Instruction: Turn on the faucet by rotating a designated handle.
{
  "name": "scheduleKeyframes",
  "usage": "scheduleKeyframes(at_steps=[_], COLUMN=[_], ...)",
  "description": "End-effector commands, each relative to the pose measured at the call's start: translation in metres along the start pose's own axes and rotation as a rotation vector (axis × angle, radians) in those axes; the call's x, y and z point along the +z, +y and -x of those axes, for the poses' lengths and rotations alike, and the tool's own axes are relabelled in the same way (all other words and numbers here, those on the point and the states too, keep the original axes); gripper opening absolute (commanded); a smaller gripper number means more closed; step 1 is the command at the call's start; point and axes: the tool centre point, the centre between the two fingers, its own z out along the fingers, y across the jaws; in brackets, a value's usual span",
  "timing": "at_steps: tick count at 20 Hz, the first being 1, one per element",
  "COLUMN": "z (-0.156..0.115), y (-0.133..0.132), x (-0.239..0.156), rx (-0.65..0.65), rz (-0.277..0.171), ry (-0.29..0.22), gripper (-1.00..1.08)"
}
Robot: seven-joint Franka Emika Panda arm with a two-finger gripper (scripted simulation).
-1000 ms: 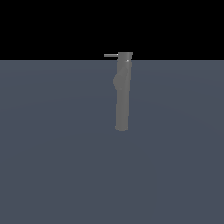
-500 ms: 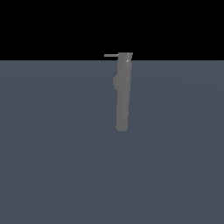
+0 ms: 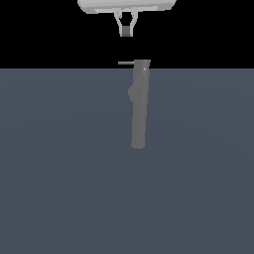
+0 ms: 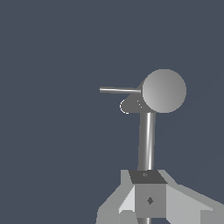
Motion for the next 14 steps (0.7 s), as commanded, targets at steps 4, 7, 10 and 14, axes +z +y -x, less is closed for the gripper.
scheduleKeyframes(at_steps=[4, 7, 10, 14], z=[-0.041, -0.061, -0.077, -0.094], y=[-0.005, -0.007, -0.008, -0.010], x=[0.026, 0.038, 0.047, 0.057], rx=[0.014, 0.021, 0.026, 0.032], rz=[-0.002, -0.002, -0.003, -0.003], ry=[-0.002, -0.003, -0.004, -0.006], gripper=[-1.00, -1.00, -1.00, -1.00])
